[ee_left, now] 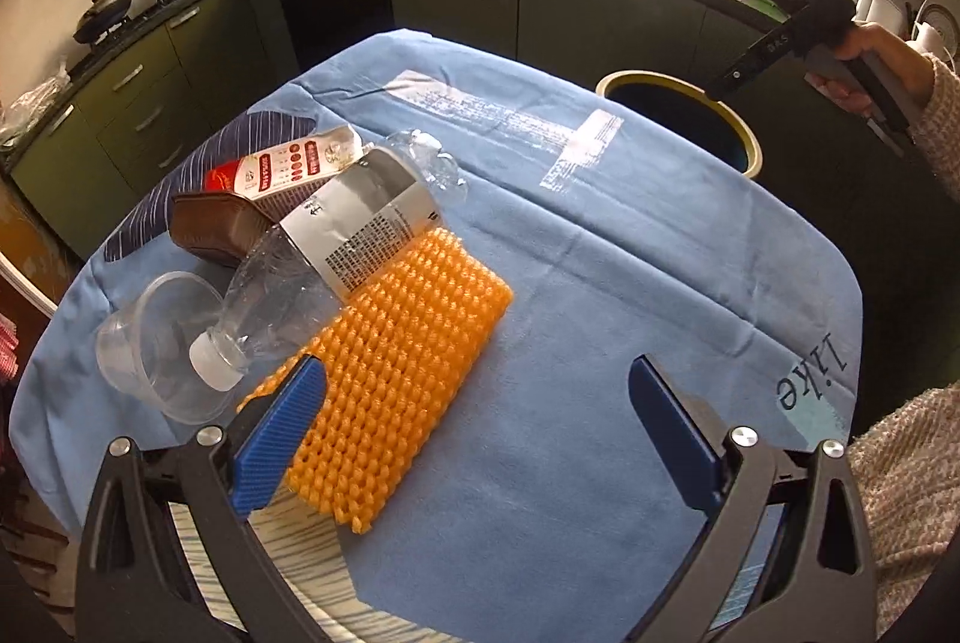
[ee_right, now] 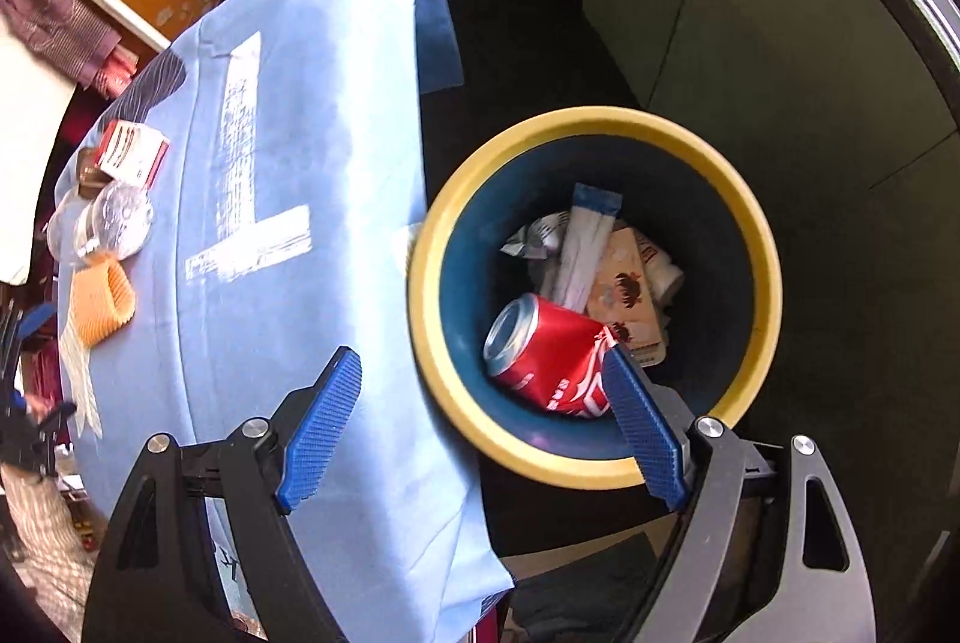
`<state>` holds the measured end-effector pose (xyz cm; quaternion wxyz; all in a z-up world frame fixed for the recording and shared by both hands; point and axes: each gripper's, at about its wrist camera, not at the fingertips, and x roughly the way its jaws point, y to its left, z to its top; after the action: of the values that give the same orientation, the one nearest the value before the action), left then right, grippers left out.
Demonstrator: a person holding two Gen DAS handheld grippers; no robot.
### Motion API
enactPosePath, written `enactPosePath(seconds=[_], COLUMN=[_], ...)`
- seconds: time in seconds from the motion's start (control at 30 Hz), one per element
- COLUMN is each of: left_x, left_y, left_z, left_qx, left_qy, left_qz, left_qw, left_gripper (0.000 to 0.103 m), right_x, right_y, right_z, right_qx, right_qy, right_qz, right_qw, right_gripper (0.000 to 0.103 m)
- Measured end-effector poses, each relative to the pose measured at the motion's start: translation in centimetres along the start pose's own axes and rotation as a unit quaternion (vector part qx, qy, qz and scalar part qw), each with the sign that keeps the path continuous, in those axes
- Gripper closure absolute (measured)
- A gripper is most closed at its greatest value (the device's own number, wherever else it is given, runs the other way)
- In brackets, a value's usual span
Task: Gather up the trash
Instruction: 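Grasp the orange foam net with the left gripper, then carry the orange foam net over the bin and release it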
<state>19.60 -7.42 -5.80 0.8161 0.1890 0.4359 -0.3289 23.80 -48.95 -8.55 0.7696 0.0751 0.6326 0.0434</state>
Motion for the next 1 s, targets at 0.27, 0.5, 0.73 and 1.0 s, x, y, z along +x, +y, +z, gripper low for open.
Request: enactPosePath(seconds=[0.27, 0.5, 0.73, 1.0], left_x=[1.9, 3.8, 3.4, -0.3], left_y=[2.2, 2.3, 3.6, 1.0], left_z=[-0.5, -0.9, -0.9, -0.4], left_qx=[0.012, 0.031, -0.008, -0.003], left_qy=[0.034, 0.065, 0.055, 0.023], left_qz=[-0.012, -0.009, 0.0, -0.026], left_qw=[0.9993, 0.9974, 0.9984, 0.9994], left_gripper=[0.007, 0.008, 0.071, 0.091], right_x=[1.0, 2.1, 2.5, 1.2], right_y=[0.2, 0.0, 0.0, -0.1], right_z=[0.0, 0.1, -0.3, -1.1], right_qx=[-0.003, 0.002, 0.003, 0.0], right_qy=[0.011, 0.02, 0.027, 0.012], right_qz=[0.011, 0.016, 0.027, 0.046], right_qw=[1.0, 1.0, 0.999, 0.999], right_gripper=[0.021, 0.021, 0.021, 0.021])
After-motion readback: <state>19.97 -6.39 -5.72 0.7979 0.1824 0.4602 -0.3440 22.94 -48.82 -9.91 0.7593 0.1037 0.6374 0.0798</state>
